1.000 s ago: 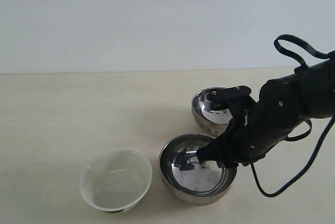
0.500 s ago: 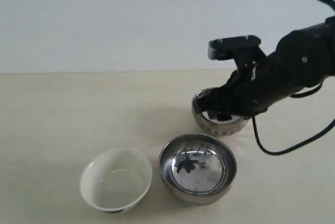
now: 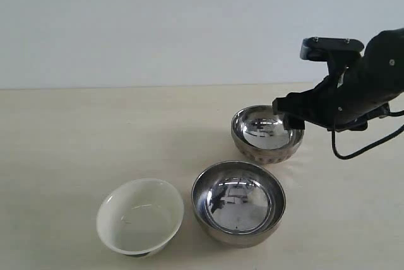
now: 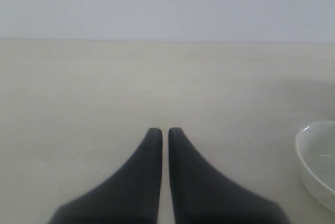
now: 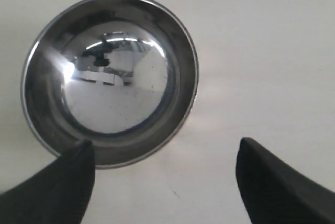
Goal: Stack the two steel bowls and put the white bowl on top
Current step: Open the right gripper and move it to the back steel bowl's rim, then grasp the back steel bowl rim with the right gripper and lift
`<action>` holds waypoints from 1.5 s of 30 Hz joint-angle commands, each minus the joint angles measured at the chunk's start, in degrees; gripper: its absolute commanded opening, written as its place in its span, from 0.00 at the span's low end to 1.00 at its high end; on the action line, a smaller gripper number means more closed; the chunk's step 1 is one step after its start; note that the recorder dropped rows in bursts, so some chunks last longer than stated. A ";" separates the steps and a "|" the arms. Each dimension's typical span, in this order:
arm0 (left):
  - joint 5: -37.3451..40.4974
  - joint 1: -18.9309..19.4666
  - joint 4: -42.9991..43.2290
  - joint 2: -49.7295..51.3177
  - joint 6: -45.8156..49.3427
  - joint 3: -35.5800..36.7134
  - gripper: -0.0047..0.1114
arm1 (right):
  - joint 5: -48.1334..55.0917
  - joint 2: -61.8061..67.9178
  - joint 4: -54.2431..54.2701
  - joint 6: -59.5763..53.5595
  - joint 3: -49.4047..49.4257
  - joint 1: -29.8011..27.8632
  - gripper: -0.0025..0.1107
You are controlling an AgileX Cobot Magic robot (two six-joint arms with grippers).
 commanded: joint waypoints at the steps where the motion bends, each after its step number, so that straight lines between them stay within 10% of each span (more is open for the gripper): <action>1: -0.42 -0.29 0.00 -0.18 -0.27 0.17 0.07 | -6.31 4.41 -0.52 2.19 -0.84 -0.59 0.61; 18: -0.42 -0.29 0.00 -0.18 -0.27 0.17 0.07 | -13.11 15.49 -0.52 4.61 -4.26 -0.59 0.61; 29: -0.42 -0.29 0.00 -0.18 -0.27 0.17 0.07 | -11.92 15.49 -0.52 4.61 -4.26 -0.49 0.03; 45: -0.42 -0.29 0.00 -0.18 -0.27 0.17 0.07 | -11.94 10.71 -0.31 4.50 -4.26 -0.49 0.02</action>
